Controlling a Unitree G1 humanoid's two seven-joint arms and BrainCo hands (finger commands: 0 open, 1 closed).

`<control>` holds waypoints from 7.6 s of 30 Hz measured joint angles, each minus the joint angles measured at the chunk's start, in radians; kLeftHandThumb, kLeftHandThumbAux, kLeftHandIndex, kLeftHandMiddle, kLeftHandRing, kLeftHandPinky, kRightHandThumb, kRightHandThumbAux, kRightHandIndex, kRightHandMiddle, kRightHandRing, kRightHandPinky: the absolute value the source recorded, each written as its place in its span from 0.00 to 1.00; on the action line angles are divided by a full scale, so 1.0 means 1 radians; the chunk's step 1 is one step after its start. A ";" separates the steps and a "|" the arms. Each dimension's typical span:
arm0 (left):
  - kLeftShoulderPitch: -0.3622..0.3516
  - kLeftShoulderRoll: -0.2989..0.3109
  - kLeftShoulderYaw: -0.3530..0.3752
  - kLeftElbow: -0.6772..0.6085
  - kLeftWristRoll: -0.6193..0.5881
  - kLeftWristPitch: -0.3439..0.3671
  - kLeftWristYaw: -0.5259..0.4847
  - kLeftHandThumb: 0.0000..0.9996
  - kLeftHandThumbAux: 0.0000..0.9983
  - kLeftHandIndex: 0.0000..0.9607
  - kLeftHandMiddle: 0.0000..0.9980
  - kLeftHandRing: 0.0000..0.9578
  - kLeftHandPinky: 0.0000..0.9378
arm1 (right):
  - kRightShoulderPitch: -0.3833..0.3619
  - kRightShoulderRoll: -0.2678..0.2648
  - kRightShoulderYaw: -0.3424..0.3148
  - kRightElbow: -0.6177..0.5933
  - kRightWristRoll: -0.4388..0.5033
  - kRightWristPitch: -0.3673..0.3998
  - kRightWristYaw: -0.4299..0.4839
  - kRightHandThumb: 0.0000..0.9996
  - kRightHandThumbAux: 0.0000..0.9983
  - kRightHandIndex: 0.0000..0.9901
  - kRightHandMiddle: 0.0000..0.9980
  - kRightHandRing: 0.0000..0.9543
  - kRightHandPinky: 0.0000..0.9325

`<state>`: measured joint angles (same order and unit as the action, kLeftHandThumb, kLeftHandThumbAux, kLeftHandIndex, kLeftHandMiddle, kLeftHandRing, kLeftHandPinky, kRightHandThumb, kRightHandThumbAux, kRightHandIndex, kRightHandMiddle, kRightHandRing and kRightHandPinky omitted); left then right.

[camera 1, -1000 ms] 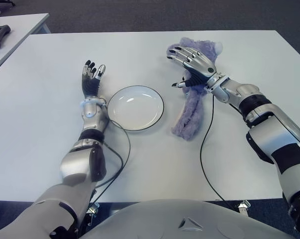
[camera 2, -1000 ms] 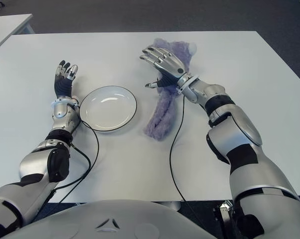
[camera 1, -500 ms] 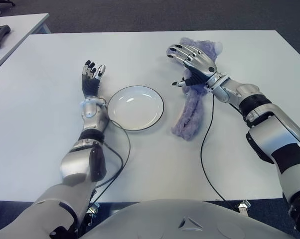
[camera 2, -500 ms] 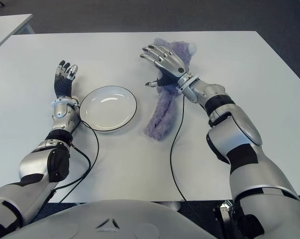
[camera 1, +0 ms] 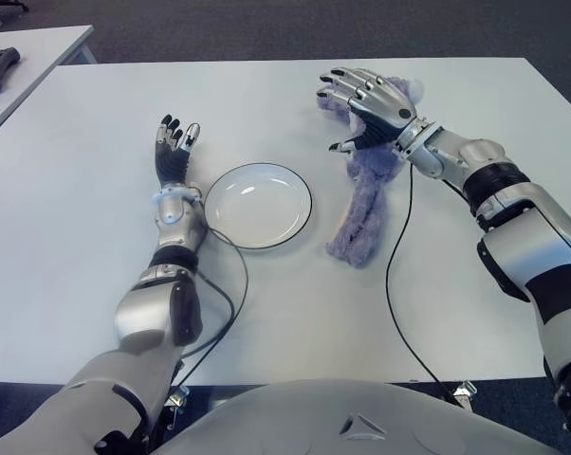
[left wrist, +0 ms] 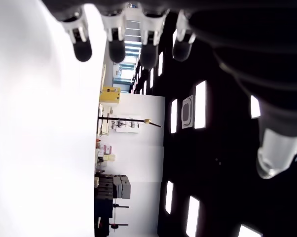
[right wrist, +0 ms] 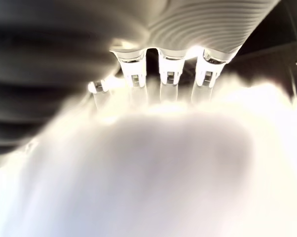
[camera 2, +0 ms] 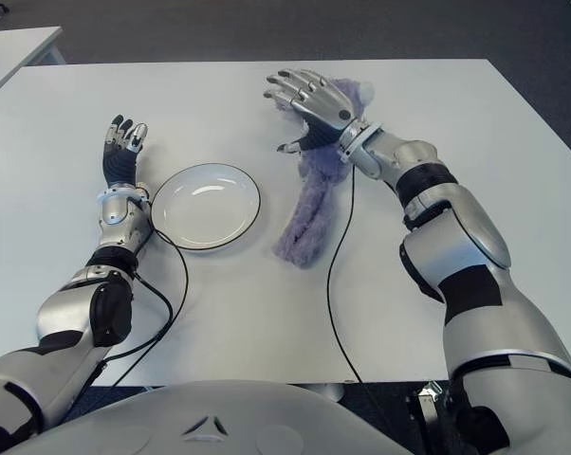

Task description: Put the doll into the plate.

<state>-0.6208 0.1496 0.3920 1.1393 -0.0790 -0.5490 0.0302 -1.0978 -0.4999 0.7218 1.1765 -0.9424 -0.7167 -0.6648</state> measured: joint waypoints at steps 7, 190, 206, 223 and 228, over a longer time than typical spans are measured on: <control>0.000 0.000 0.000 0.000 0.000 0.001 0.000 0.00 0.56 0.03 0.10 0.04 0.00 | -0.011 -0.016 0.000 -0.024 0.000 -0.004 0.001 0.21 0.48 0.05 0.01 0.00 0.00; 0.001 0.013 0.034 0.000 -0.032 0.006 -0.049 0.00 0.52 0.03 0.10 0.04 0.00 | 0.248 0.046 0.076 -0.030 -0.175 -0.093 -0.819 0.21 0.46 0.30 0.26 0.20 0.12; 0.001 0.011 0.034 0.000 -0.032 0.006 -0.049 0.00 0.53 0.03 0.10 0.05 0.00 | 0.237 -0.004 0.010 -0.005 -0.037 -0.244 -0.457 0.19 0.39 0.01 0.03 0.02 0.00; 0.002 0.014 0.035 0.000 -0.032 0.006 -0.049 0.00 0.55 0.03 0.10 0.05 0.00 | 0.233 -0.096 -0.046 -0.030 0.090 -0.302 -0.014 0.18 0.35 0.00 0.00 0.00 0.00; 0.002 0.014 0.035 0.000 -0.032 0.006 -0.049 0.00 0.55 0.03 0.10 0.05 0.00 | 0.226 -0.108 -0.064 -0.051 0.132 -0.313 0.112 0.16 0.33 0.00 0.00 0.00 0.00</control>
<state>-0.6188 0.1633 0.4267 1.1397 -0.1114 -0.5432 -0.0192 -0.8722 -0.6074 0.6574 1.1253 -0.8102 -1.0300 -0.5529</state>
